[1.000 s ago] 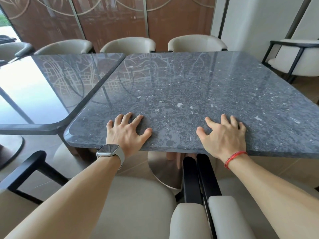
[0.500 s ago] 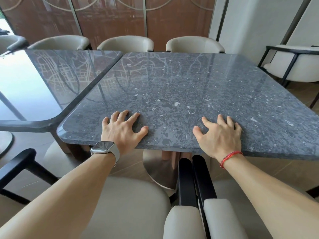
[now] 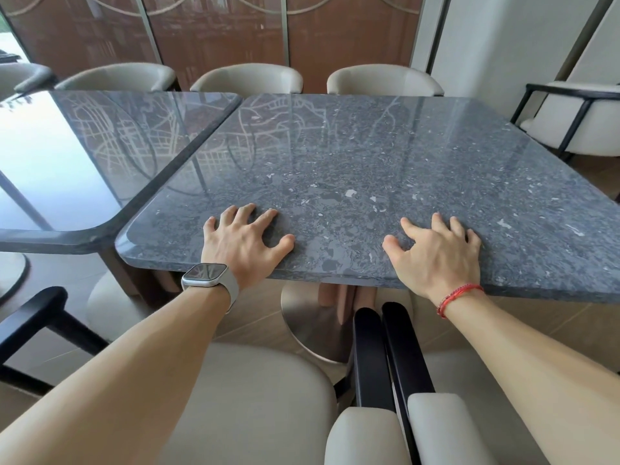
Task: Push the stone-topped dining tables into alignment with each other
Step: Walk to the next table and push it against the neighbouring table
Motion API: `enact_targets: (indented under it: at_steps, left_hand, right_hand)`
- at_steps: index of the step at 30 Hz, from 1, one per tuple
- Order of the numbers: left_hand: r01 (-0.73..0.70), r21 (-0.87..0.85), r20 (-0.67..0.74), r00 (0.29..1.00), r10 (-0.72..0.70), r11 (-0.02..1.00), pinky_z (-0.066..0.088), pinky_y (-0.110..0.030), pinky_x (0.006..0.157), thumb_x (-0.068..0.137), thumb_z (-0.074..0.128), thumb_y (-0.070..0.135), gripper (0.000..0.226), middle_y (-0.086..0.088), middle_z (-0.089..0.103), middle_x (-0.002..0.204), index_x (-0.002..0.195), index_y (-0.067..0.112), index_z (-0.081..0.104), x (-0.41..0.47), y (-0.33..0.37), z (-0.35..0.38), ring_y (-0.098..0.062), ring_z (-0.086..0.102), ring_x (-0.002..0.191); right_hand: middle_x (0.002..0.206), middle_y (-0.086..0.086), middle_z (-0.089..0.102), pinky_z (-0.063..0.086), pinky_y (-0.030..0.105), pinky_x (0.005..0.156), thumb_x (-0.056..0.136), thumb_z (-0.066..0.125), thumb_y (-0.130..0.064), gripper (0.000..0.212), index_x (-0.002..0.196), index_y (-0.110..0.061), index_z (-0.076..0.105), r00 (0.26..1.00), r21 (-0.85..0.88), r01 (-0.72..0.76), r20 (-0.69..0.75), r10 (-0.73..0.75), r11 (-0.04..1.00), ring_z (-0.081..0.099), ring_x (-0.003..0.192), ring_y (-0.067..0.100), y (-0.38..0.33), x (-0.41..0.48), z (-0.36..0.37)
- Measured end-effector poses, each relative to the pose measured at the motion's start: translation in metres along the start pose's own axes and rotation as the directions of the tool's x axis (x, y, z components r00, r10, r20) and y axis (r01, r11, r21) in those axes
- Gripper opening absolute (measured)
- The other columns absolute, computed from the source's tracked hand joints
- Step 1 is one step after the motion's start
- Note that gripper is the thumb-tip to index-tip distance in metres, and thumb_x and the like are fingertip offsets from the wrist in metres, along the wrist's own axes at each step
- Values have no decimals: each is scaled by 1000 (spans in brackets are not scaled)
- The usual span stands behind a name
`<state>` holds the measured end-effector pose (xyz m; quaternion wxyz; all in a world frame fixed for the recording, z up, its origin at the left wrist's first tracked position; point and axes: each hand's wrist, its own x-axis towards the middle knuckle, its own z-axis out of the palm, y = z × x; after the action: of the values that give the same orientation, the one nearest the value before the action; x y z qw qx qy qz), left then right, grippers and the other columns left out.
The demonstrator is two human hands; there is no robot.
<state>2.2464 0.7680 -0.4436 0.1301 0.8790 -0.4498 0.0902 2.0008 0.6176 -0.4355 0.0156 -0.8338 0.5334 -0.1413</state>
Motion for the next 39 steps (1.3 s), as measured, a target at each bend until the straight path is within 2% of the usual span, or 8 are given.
enact_targets:
  at_steps: [11,18,25,31,39]
  left_hand:
    - [-8,-4,10,1000,8,1000,20,-53,121,77,15,85,87,4,43,157,147,45,47,9,1,1,-24,30,149]
    - [-15,-9,-2,1000,15,1000,20,-53,121,77,16,84,86,4,44,156,146,45,49,17,1,4,-24,31,148]
    - [-22,3,22,1000,22,1000,22,-54,120,81,20,82,81,3,44,156,146,43,48,18,3,2,-25,32,147]
    - [-22,9,32,999,21,1000,21,-53,120,84,22,80,76,3,44,156,147,43,47,19,1,0,-24,31,147]
    - [-16,8,24,1000,16,1000,21,-53,121,83,20,81,78,4,44,156,147,45,47,22,1,1,-24,31,147]
  right_hand:
    - [157,16,41,17,57,120,90,34,-68,63,142,-40,54,1000,2,-4,3,4,1000,28,146,37,0,9,3]
    - [156,15,43,18,56,120,83,27,-70,71,140,-40,56,1000,18,-14,-14,14,1000,30,146,37,-2,17,5]
    - [157,15,41,17,57,120,88,33,-68,64,140,-40,57,1000,26,-16,-12,16,1000,30,146,38,0,19,5]
    - [155,16,44,18,57,119,82,26,-71,72,139,-40,58,1000,39,-18,-23,19,999,32,144,39,-5,19,6]
    - [153,16,46,18,57,118,91,40,-65,57,139,-40,58,999,33,-10,-35,11,999,33,143,39,-5,21,7]
